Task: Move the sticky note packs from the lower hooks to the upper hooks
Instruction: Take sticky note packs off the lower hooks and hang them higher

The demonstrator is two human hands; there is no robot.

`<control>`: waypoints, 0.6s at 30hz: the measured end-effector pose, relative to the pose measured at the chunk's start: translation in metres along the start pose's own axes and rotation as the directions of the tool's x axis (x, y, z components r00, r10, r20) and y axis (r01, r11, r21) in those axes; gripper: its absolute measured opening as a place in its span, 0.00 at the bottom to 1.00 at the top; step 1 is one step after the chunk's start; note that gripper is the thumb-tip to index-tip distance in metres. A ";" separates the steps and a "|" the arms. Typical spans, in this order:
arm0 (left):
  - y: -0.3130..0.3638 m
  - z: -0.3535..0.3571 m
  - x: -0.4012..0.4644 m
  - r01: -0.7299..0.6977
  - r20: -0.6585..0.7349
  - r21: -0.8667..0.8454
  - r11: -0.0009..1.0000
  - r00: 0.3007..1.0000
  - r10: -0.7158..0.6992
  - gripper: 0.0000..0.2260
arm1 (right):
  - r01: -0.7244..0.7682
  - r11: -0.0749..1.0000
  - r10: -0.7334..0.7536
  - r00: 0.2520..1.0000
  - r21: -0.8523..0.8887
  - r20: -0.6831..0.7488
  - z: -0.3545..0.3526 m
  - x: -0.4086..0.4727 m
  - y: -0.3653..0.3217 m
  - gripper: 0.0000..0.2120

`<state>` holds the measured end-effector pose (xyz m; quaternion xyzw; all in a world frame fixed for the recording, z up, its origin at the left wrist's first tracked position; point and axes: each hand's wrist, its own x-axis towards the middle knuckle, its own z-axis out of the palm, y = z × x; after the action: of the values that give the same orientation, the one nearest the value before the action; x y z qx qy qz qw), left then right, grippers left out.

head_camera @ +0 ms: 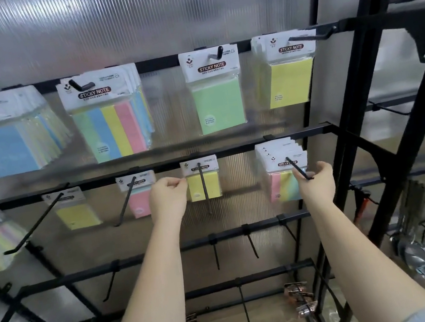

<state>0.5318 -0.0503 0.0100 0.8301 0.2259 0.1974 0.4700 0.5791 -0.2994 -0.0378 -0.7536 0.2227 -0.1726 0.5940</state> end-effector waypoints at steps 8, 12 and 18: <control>0.000 0.014 0.037 0.039 0.187 0.075 0.996 0.981 -0.053 0.06 | 0.038 0.998 -0.036 0.998 -0.057 0.047 0.000 0.002 0.000 0.13; 0.002 0.020 0.046 0.026 0.185 0.144 0.989 0.981 -0.053 0.09 | 0.087 0.996 -0.085 0.993 -0.023 0.080 -0.007 -0.006 -0.002 0.11; 0.005 0.028 0.050 0.049 0.157 0.277 0.960 0.983 -0.096 0.20 | 0.087 0.996 -0.088 0.991 0.009 0.099 -0.024 -0.022 0.002 0.14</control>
<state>0.5890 -0.0439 0.0062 0.8915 0.2406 0.0760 0.3761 0.5483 -0.3074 -0.0340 -0.7690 0.1592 -0.1611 0.5978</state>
